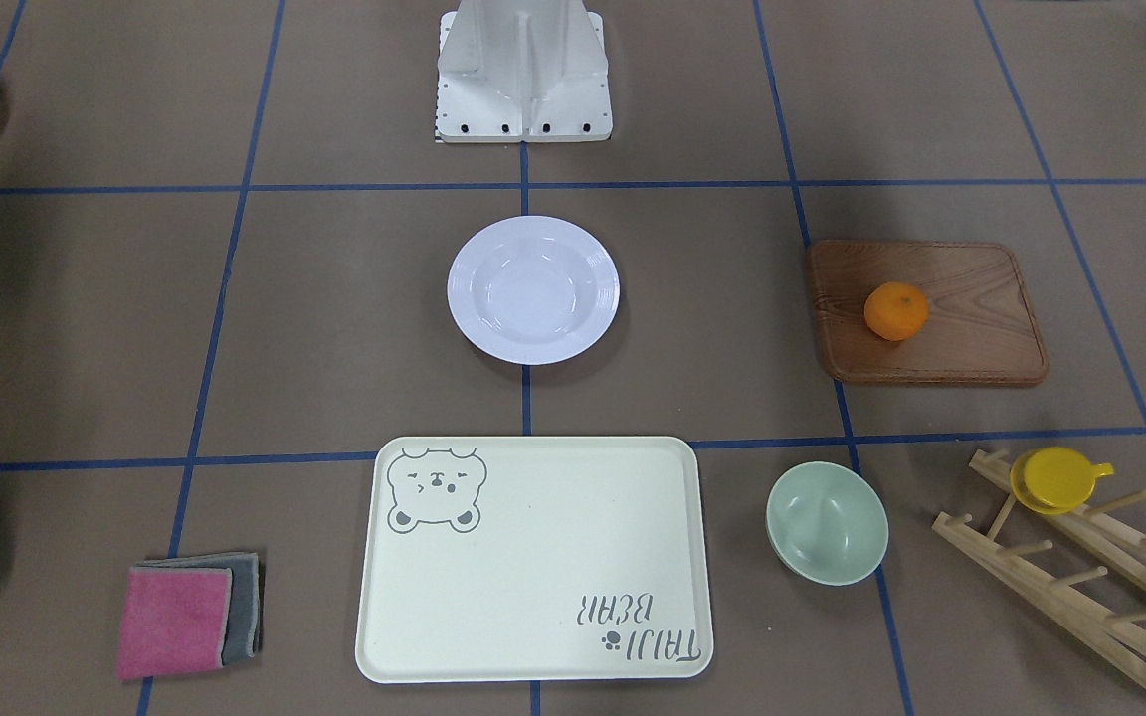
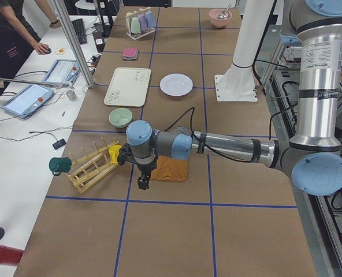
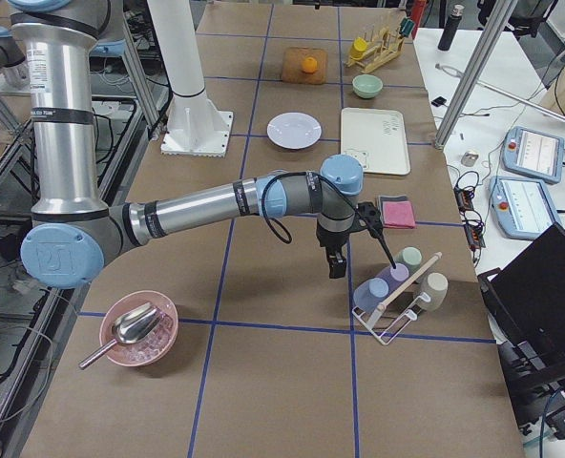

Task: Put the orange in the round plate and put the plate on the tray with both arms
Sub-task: 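Move the left gripper toward the orange while the right gripper reaches toward the white plate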

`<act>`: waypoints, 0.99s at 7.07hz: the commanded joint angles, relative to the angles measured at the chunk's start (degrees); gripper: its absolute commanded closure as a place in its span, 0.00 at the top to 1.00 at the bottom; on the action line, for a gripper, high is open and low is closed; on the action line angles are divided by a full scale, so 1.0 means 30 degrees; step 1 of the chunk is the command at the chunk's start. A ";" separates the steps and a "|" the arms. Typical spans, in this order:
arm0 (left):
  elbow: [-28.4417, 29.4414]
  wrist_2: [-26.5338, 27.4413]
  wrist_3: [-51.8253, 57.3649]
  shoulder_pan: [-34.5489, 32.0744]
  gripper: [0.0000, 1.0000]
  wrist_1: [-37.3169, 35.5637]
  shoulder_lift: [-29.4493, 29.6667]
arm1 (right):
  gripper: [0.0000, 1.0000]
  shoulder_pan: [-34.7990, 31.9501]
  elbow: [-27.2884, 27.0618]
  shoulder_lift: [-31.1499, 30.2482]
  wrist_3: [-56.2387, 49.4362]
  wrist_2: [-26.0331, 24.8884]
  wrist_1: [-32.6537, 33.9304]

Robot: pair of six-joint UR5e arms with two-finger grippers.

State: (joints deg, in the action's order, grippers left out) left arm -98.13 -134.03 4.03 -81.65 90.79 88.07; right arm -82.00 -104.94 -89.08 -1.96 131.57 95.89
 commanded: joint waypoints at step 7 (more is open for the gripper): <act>-0.0367 0.0117 -0.7384 0.2217 1.00 0.2974 0.0322 | 1.00 0.7897 0.0054 0.2505 1.4574 0.4483 -0.9923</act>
State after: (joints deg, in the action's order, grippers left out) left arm -99.14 -133.76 -10.43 -78.22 95.53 88.98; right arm -63.35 -106.14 -81.83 23.91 144.08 78.96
